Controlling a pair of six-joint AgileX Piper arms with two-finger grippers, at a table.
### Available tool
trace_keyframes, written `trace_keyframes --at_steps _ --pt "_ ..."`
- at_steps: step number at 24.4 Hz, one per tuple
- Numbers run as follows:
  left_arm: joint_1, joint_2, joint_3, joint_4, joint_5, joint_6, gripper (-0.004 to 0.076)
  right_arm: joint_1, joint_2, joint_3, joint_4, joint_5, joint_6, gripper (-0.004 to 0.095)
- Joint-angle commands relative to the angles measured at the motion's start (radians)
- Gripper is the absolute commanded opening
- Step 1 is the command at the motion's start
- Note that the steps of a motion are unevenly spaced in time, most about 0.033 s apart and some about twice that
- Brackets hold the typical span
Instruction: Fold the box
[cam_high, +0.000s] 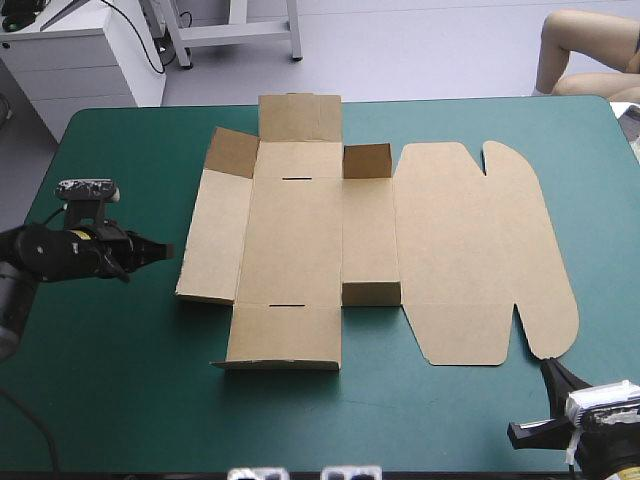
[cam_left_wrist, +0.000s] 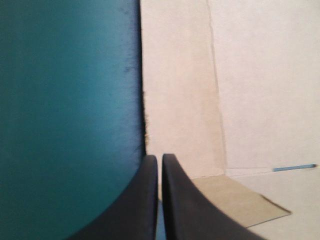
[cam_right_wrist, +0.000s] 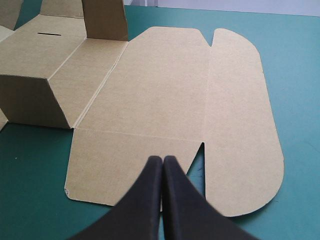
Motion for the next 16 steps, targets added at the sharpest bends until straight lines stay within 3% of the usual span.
trace_keyframes --at_steps 1,2,6,16 --pt "0.19 0.145 -0.134 -0.417 0.153 0.212 0.0015 -0.004 -0.024 -0.031 0.006 -0.075 0.0 -0.002" --pt "0.239 0.209 -0.171 -0.485 0.216 0.23 0.0015 -0.004 -0.024 -0.031 0.006 -0.075 0.0 -0.002" --pt "0.271 0.345 -0.245 -0.489 0.307 0.236 0.0013 -0.004 -0.024 -0.031 0.006 -0.075 0.0 -0.002" --pt "0.267 0.5 -0.254 -0.479 0.295 0.24 0.0002 -0.004 -0.024 -0.031 0.006 -0.075 0.0 -0.002"
